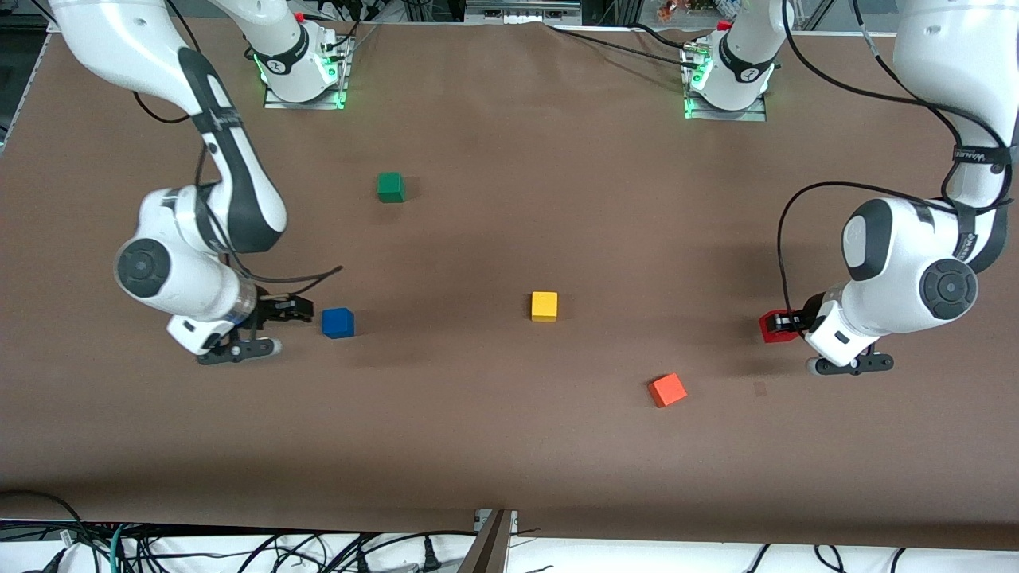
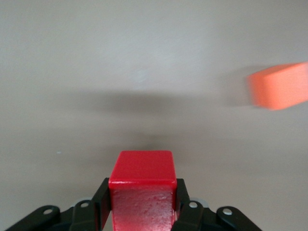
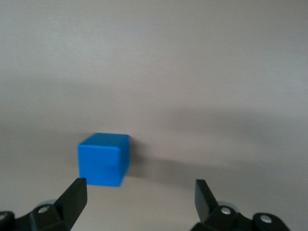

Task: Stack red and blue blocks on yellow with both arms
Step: 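Carry the red block over the yellow block while the right gripper grasps blue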

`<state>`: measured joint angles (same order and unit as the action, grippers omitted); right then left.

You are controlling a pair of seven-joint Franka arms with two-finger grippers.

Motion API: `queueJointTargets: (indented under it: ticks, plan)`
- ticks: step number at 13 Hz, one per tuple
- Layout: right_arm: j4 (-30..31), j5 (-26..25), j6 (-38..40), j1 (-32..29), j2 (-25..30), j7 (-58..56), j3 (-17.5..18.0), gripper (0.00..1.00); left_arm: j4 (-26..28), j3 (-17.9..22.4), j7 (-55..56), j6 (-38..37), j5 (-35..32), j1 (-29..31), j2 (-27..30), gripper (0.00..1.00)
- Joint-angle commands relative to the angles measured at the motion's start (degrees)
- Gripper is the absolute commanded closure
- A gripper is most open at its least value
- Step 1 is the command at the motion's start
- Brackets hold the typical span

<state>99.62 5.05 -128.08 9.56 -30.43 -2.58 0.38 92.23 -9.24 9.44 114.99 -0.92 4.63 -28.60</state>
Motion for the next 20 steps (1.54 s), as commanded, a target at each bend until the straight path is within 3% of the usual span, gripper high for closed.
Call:
queueJointTargets:
  ticks: [1,6,8,10,16,18,20]
  plan:
    - [0.58,1.71,-2.17,1.33,-0.50,0.55,0.15,0.01,-10.46,0.18,4.78,-6.17,-0.22,-8.47,-2.77,1.00]
    - [4.78,1.63,-11.03,3.18,-2.62,0.91,0.15,0.01,-19.35,0.44,29.01,-6.35,-0.40,-23.85,-10.40,1.00]
    - [6.37,1.63,-13.85,3.62,-3.14,1.00,0.15,0.06,-22.96,0.53,36.15,-5.92,-0.48,-28.08,-14.54,1.00]
    - [6.73,1.63,-14.13,3.71,-3.32,1.09,0.15,0.15,-23.85,0.62,36.44,-5.39,-0.49,-30.72,-16.13,1.00]
    - [6.38,1.71,-13.60,3.71,-3.23,1.09,0.15,0.60,-23.76,0.71,36.27,-2.05,-0.92,-35.04,-19.12,1.00]
    - [5.77,1.71,-12.73,3.71,-2.45,0.82,0.15,0.63,-23.67,0.71,36.18,-0.39,-1.01,-35.13,-19.65,1.00]
    - [1.75,1.45,-6.52,3.71,-1.74,3.35,0.23,0.63,-23.59,0.71,35.65,-0.20,-1.10,-35.13,-20.00,1.00]
